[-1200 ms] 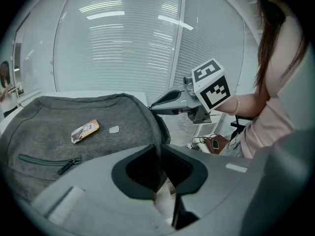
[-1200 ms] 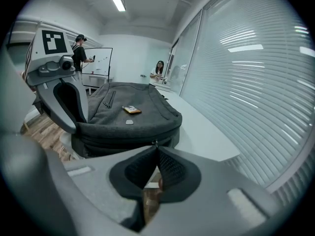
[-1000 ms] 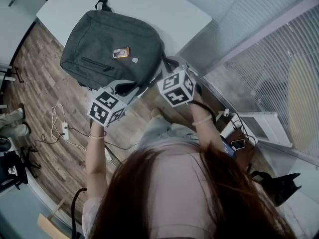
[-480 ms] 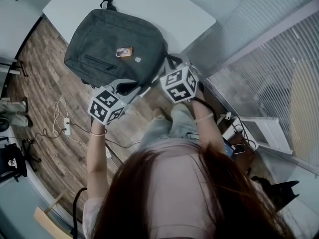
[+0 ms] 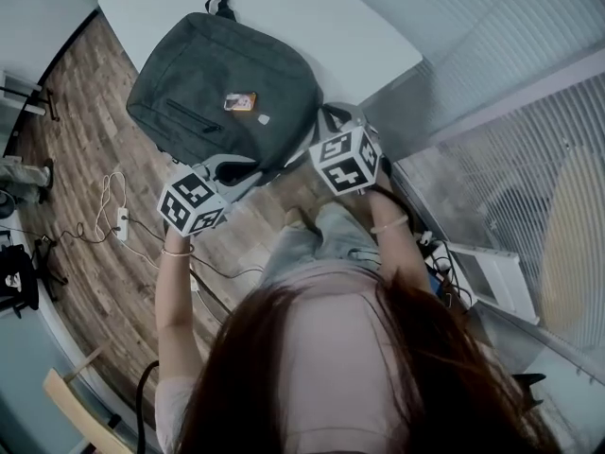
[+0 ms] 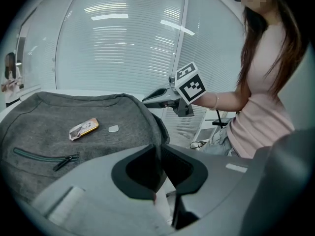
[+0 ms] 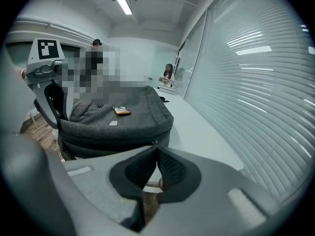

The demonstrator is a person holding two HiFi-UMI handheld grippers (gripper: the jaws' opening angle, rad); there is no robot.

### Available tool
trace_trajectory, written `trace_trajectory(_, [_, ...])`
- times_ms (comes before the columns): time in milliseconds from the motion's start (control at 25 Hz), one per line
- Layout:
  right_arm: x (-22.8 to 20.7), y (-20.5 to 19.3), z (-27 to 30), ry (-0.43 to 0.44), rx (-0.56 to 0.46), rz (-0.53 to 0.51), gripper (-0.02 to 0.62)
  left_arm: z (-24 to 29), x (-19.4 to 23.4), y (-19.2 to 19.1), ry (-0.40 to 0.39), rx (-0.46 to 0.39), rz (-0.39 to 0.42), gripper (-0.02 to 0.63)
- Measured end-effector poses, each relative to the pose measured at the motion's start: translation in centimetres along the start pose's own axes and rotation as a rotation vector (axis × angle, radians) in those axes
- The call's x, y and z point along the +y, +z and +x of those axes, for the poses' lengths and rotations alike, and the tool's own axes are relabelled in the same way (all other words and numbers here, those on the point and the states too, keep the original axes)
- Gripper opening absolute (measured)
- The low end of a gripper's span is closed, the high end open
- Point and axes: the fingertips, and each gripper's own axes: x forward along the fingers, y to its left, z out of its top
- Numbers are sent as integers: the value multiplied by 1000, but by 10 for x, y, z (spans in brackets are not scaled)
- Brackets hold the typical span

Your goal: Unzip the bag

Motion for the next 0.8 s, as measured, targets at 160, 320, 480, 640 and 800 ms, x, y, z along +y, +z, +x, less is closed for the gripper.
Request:
trace_trajectory(160, [-4, 1, 2, 25, -6, -7, 14, 1, 0, 1, -12, 2, -16, 55])
trace_trajectory(320, [-9, 3, 7, 35, -9, -18, 14, 1, 0, 0, -33, -7, -25, 56])
trace_trajectory(480, [-14, 4, 13, 52, -12, -27, 15, 1, 1, -1, -48, -5, -33, 57])
trace_trajectory(640, [-18, 5, 21, 73, -16, -42, 15, 2, 3, -3, -62, -3, -40, 57])
trace_trajectory(800, [-23, 8, 26, 85, -20, -58, 15, 2, 2, -3, -68, -1, -45, 57])
